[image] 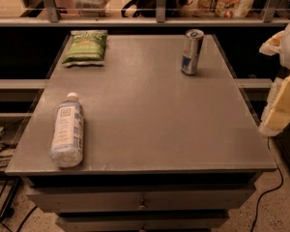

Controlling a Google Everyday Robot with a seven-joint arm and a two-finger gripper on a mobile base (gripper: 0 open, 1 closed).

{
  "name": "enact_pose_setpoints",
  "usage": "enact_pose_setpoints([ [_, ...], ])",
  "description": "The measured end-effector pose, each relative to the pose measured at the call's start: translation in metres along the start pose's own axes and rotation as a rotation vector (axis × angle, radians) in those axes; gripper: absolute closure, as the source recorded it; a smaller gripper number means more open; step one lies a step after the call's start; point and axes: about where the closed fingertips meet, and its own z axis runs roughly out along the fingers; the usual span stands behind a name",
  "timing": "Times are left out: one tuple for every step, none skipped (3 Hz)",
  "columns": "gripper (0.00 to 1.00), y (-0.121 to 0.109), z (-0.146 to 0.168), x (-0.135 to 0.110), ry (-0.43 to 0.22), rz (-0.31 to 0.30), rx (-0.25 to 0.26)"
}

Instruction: Move blue plastic bottle near green jalapeno chip bag

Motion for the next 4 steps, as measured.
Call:
enact_pose_setpoints([
  [0.00, 0.000, -0.001, -0.001, -0.005, -0.001, 0.004],
  [0.00, 0.009, -0.001, -0.025, -0.053, 0.007, 0.014],
  [0.00, 0.017, 0.005, -0.061, -0.094, 0.061, 0.027],
  [0.00, 0.028, 0.019, -0.104, -0.140, 0.169, 0.009],
])
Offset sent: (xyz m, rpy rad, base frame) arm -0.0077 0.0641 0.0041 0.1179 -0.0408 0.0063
